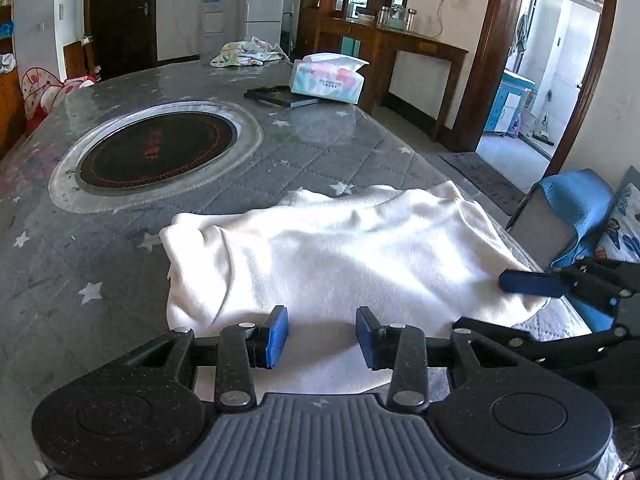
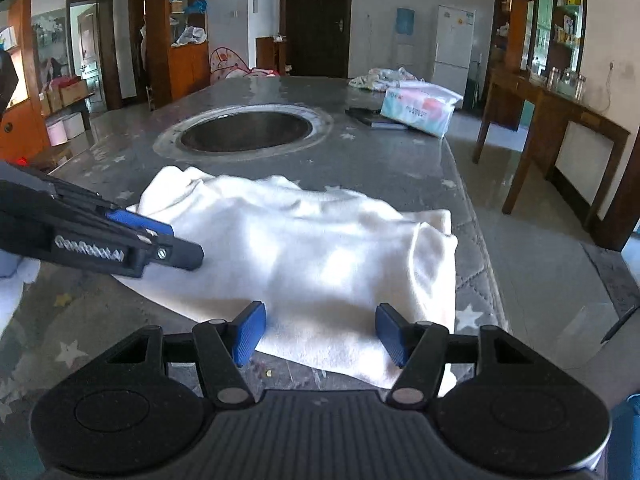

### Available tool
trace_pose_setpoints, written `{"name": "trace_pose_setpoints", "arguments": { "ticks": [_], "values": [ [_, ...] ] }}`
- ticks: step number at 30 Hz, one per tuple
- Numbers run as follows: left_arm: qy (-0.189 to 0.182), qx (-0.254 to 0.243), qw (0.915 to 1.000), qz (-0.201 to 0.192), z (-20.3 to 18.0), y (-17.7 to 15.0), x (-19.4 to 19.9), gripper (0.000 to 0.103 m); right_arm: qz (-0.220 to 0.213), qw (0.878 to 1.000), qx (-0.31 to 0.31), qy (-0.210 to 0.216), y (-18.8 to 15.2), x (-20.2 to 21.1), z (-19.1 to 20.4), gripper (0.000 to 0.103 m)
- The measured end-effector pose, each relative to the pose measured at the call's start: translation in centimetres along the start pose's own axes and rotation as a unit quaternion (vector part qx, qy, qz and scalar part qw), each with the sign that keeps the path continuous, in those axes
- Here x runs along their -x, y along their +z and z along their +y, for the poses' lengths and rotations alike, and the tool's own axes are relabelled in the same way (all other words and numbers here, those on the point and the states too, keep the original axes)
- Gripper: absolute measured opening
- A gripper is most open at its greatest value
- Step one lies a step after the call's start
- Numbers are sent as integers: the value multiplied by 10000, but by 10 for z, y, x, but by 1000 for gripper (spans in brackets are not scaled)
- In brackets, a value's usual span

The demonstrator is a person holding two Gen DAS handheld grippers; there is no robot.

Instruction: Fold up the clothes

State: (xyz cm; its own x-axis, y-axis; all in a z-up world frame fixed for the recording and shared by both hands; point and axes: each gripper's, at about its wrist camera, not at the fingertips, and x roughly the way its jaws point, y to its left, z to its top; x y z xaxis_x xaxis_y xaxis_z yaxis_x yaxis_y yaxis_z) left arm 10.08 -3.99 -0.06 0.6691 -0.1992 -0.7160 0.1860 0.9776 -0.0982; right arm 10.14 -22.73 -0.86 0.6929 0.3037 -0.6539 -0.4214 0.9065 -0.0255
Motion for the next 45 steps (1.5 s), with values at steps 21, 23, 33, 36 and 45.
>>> {"name": "trace_pose_setpoints", "arguments": {
  "ticks": [21,23,33,36,45],
  "values": [
    [33,125,9999,-69,-2,-13,17,44,-30,9994,-342,59,-5,4,3,64],
    [32,172,9998,-62,-1,-15,22,47,-24,9993,-359,81,-7,6,4,67],
    [91,288,9995,-71,-1,-33,44,72,15,9989,-434,177,-19,18,9,75],
    [136,308,9994,-114,0,-38,50,84,37,9988,-440,189,-23,21,11,78],
    [296,398,9985,-220,7,-51,66,103,39,9987,-471,192,-30,28,18,88]
  ]
}}
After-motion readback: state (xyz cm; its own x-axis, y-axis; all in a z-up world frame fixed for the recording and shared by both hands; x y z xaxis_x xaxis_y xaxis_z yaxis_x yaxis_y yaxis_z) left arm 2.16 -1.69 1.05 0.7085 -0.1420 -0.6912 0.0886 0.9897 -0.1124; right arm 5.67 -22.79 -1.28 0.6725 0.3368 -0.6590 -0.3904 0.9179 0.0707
